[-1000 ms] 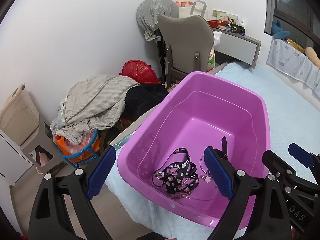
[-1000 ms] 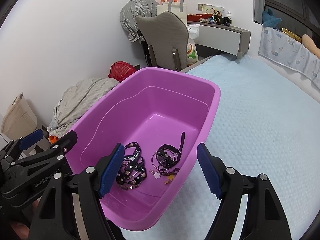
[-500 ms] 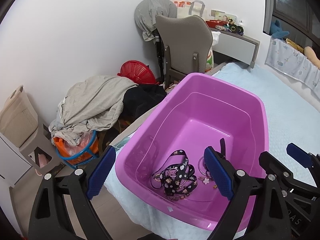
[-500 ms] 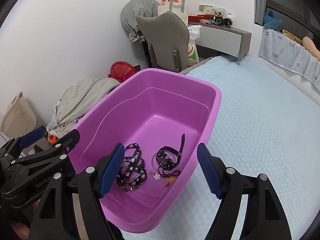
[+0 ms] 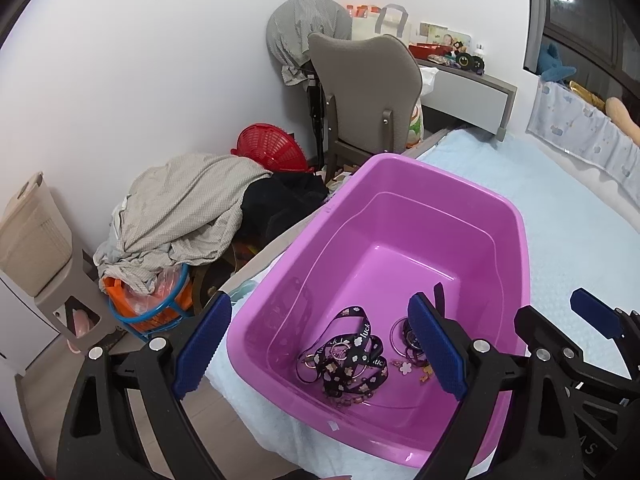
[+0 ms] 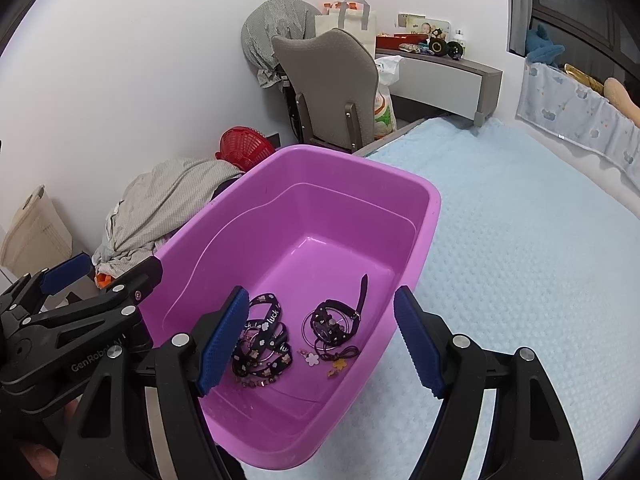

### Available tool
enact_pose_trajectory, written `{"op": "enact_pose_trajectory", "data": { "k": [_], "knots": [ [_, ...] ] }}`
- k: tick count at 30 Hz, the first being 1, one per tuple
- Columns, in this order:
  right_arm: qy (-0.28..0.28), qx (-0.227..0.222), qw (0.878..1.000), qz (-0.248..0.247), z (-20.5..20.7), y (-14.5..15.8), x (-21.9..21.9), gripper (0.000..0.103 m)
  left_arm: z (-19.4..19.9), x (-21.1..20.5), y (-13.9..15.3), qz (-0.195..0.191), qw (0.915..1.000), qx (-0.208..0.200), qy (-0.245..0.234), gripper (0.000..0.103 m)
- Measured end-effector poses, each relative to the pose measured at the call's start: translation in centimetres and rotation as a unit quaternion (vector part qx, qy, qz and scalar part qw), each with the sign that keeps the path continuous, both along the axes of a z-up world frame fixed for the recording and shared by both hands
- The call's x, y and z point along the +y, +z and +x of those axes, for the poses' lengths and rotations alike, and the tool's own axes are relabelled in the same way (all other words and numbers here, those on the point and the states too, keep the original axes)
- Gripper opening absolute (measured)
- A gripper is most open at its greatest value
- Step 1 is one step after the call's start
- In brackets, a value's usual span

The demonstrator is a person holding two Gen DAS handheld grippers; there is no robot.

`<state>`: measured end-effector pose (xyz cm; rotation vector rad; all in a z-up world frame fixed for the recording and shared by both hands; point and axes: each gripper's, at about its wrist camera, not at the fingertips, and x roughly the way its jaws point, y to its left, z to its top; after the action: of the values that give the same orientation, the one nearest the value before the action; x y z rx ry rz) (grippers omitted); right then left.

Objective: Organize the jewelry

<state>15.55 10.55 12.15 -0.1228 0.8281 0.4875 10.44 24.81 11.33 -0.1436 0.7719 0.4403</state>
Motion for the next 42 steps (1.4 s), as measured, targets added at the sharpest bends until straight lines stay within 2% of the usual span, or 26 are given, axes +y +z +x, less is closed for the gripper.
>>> {"op": "enact_pose_trajectory", "data": {
  "k": [42],
  "knots": [
    [0.0,-0.004,1.0,0.006,0.07,0.75,-0.24,0.072,0.16,0.06,0.22,0.003,1.0,-0.002,0.0,0.088]
  ]
}}
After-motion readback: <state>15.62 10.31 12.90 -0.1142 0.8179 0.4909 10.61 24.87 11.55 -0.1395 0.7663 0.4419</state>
